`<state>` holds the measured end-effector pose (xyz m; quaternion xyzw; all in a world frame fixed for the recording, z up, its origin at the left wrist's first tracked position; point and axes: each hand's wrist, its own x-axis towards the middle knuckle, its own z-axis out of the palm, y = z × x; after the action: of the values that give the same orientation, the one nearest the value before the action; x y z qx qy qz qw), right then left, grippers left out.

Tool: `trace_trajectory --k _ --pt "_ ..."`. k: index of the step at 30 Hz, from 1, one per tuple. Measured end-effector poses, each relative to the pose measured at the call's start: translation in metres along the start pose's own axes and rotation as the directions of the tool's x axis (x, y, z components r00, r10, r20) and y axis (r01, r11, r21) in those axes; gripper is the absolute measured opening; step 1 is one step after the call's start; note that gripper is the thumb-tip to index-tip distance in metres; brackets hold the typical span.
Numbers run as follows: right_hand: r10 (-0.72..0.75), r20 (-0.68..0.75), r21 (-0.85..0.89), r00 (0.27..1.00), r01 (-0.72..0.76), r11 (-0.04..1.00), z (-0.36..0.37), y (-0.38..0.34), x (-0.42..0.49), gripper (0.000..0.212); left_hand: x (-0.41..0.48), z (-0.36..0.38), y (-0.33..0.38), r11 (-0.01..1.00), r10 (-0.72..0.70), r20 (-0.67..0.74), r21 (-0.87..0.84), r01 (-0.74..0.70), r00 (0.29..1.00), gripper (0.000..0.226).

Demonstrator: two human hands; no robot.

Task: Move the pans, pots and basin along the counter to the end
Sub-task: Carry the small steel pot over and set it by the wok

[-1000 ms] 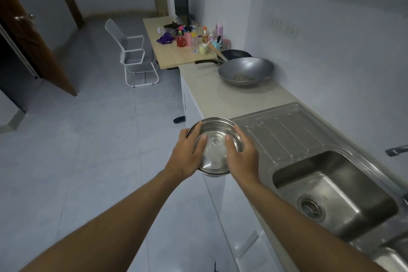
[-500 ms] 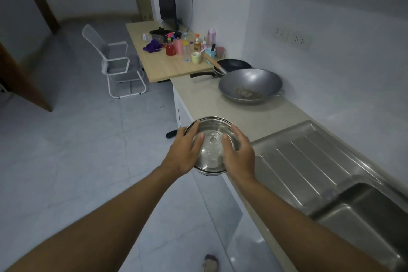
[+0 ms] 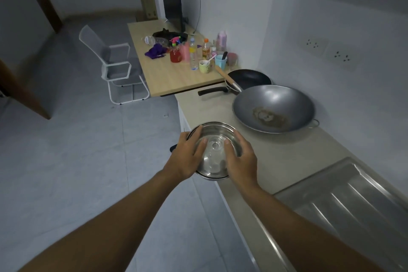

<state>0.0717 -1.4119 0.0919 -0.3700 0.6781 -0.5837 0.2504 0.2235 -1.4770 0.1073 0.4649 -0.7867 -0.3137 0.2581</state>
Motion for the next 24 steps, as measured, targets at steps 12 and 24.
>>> trace_trajectory --k 12,24 --pt "0.069 -0.063 -0.034 0.996 -0.071 0.997 0.106 0.008 0.101 0.049 0.145 -0.049 -0.071 0.997 0.049 0.192 0.041 -0.058 0.98 0.052" --pt "0.126 -0.153 -0.044 0.98 -0.134 0.99 0.164 0.018 0.187 0.052 0.27 -0.053 -0.119 0.993 0.113 0.334 -0.023 -0.112 0.936 0.047"
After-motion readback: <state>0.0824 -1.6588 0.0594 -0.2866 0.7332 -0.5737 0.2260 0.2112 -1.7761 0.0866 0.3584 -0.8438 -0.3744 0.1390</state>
